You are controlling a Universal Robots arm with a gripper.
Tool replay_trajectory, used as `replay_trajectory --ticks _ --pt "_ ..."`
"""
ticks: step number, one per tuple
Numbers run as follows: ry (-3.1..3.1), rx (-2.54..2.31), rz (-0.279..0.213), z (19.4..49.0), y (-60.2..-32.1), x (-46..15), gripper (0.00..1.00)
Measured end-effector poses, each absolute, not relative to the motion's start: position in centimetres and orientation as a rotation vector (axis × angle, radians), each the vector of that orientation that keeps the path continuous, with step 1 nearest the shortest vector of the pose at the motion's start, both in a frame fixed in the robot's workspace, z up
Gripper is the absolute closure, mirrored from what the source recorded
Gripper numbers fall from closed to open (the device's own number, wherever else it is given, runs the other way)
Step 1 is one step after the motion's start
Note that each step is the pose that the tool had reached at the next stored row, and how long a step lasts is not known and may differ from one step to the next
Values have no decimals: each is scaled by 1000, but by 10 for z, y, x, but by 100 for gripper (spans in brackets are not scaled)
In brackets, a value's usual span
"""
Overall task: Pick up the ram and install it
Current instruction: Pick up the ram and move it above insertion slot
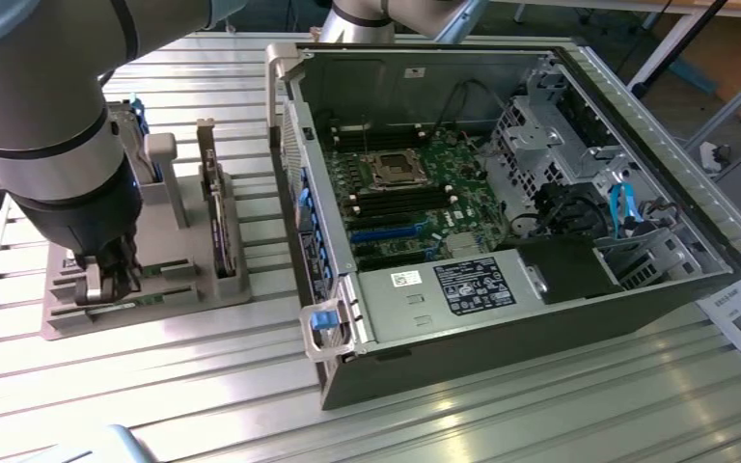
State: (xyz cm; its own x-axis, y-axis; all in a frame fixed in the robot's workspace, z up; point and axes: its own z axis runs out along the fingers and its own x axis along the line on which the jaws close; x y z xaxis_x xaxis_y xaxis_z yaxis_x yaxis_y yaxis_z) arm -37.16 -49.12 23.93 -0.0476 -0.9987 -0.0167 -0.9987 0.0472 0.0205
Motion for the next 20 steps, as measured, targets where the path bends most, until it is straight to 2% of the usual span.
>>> replay_trajectory --ticks 20 --pt "-2272 2167 -40 214 -492 -372 76"
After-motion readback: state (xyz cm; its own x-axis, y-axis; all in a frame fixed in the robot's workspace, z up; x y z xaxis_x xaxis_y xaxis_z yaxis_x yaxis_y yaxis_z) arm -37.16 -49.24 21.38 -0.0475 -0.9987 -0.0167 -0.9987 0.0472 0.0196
